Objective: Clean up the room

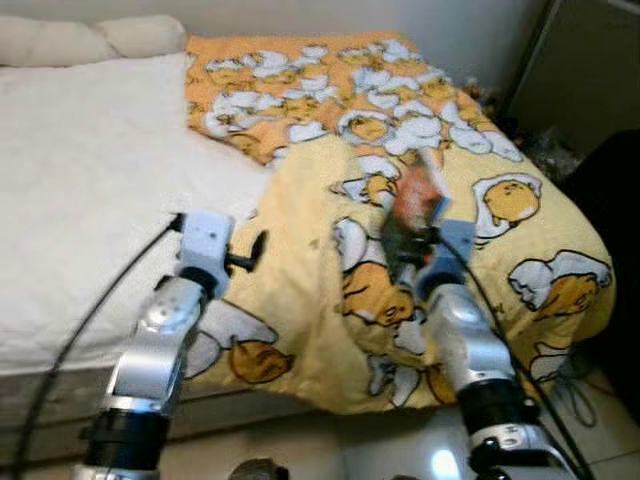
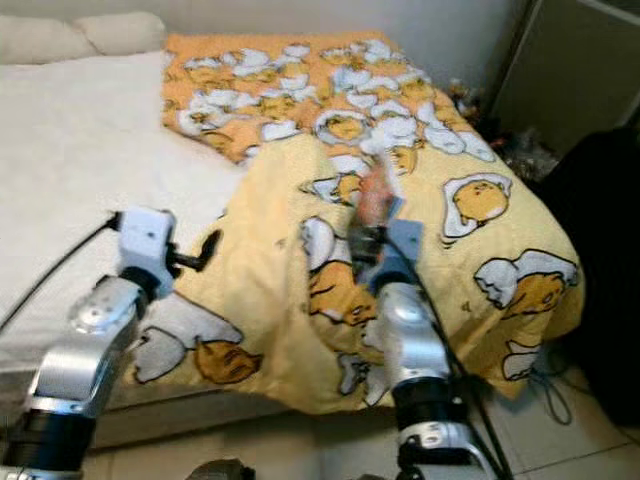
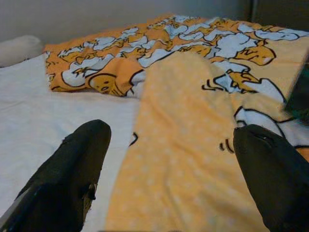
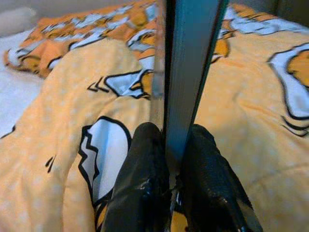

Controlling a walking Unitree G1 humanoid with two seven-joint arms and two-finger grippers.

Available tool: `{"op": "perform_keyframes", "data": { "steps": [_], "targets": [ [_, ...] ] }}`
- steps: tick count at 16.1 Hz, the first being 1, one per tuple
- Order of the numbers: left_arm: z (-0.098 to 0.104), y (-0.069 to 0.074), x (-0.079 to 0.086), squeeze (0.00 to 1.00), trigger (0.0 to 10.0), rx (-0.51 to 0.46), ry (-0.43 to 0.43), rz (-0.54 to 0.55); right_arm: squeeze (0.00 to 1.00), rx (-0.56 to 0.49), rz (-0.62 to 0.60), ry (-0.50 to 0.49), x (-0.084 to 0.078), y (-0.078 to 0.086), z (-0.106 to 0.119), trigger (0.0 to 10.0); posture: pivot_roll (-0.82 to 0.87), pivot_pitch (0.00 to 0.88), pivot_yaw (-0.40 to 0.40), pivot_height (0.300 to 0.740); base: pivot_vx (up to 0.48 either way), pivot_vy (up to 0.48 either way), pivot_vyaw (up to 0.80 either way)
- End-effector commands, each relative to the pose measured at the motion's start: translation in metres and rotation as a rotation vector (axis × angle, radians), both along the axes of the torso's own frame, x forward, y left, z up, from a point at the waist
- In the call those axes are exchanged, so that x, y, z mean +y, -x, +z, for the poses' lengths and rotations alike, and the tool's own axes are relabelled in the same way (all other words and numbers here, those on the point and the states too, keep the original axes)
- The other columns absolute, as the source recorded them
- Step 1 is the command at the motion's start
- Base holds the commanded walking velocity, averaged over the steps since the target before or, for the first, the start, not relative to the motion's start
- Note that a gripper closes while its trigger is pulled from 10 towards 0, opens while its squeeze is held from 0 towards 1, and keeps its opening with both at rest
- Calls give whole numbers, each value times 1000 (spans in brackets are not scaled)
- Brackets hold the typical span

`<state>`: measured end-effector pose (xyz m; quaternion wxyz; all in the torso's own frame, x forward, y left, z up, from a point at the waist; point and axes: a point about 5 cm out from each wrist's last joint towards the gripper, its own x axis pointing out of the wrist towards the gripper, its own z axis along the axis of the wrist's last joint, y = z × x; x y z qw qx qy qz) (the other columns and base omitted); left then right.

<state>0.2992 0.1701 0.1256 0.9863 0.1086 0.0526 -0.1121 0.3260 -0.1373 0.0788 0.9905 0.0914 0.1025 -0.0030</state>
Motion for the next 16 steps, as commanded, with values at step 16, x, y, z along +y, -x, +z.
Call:
{"op": "perform_keyframes", "data": {
  "steps": [16],
  "targets": [
    [6,-4,8,8,10000,-19,-22,27,0,-56,27,-19,9,-4,10,10000,66,0,-10,740,0,399,0]
  ]
}}
